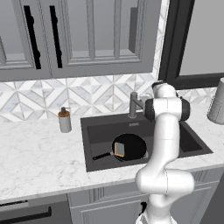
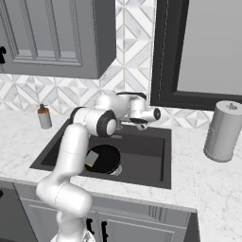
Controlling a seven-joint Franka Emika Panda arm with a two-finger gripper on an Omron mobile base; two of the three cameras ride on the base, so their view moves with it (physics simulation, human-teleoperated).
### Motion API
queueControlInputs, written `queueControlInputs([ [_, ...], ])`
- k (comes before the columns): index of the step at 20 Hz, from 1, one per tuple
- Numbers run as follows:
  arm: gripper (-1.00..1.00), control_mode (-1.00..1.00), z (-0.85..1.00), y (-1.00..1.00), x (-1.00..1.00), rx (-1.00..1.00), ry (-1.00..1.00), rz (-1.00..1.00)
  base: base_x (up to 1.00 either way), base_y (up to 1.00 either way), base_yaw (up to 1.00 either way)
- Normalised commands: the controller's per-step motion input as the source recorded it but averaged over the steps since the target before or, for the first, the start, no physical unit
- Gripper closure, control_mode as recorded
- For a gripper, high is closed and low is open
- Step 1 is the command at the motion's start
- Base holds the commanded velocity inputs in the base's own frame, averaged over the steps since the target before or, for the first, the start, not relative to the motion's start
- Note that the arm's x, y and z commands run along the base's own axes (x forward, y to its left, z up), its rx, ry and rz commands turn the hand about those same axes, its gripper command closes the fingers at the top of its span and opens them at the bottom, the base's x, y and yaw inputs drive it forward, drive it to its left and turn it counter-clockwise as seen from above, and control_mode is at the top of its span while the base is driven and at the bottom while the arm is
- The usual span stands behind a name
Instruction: Pick the pan and sponge and place them into the sink. Then turn on the water.
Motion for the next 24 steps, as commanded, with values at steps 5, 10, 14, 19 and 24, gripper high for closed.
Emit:
queueControlInputs([
  [5,1.0,-1.0,0.0,-0.21,0.13,0.24,0.21,-0.13,0.0,0.0,0.0],
  [10,1.0,-1.0,0.0,-0.17,0.09,0.21,0.23,-0.14,0.0,0.0,0.0],
  [14,1.0,-1.0,0.0,-0.07,0.02,0.12,0.13,-0.1,0.0,0.0,0.0],
  [19,1.0,-1.0,-0.02,-0.01,0.0,0.04,0.03,-0.04,0.0,0.0,0.0],
  [24,1.0,-1.0,0.0,0.0,0.0,0.0,0.0,0.0,0.0,0.0,0.0],
])
